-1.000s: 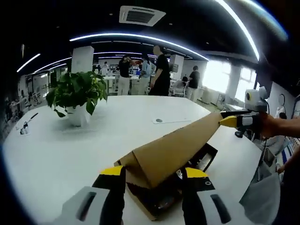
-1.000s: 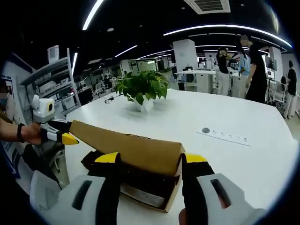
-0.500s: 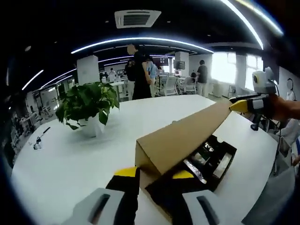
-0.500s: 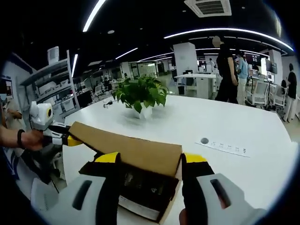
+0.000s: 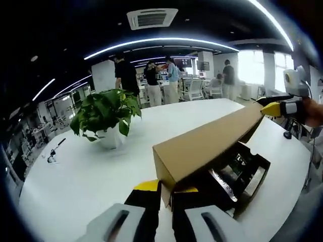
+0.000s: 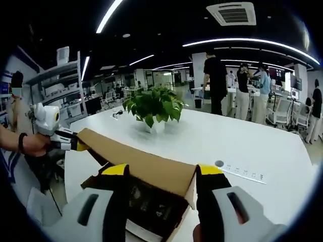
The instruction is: Operate the shoe box by opening the lid, removing the specified soft item, and placing it in the target area until the item is outside and the box remains undamaged.
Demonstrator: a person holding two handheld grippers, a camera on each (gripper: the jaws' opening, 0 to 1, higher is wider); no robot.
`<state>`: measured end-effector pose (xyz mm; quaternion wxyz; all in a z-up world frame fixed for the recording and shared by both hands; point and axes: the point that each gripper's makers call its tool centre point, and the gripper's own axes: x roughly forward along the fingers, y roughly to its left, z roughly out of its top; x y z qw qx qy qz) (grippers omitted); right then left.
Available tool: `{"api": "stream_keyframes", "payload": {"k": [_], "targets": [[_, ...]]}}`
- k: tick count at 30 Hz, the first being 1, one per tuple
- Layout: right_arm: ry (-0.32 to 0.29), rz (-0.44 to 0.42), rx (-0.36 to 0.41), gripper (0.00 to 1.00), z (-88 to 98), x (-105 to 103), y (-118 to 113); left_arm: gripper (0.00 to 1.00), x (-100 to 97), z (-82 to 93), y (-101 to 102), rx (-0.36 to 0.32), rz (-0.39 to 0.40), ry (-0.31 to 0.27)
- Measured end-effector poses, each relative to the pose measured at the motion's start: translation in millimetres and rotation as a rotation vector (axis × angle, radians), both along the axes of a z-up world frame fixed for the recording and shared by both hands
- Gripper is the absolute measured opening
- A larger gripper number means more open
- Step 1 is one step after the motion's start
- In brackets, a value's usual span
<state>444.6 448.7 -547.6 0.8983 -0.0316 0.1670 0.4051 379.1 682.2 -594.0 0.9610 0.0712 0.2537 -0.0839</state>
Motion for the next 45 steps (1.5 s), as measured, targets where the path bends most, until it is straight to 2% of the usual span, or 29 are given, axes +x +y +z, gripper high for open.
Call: {"api": "stream_keyframes", "payload": {"k": [6,14,18,26,29,39,45], "targets": [[-0.014,0.031,-0.003,0.49,-0.1,0,-2,0.05,1.2,-0.8,0,-0.005,-0.001,0.003],[-0.002,0.058,0.003,0.53,-2.3,1,-4,0.06,3.4,-1.0,2,-0.029,0.002,0.007],[0.001,0.065,-0.043,0.52,-13.8,1,-9,0.06,5.7,-0.6,3,-0.038,0.006,0.008],[0.014,0.007,-0.101,0.35,-35.7,21,-20,0.05,16.0,1.1,6,-0.046,0.008,0.003],[0.007,-0.008,-0.118,0.29,-42.8,36,-23,0.05,19.0,1.6,7,-0.05,0.008,0.002],[-0.005,-0.057,-0.139,0.06,-53.0,57,-20,0.04,31.6,3.0,12,-0.056,0.012,-0.011],[-0.006,-0.074,-0.128,0.04,-52.4,64,-20,0.04,36.9,3.7,13,-0.056,0.012,-0.015]]}}
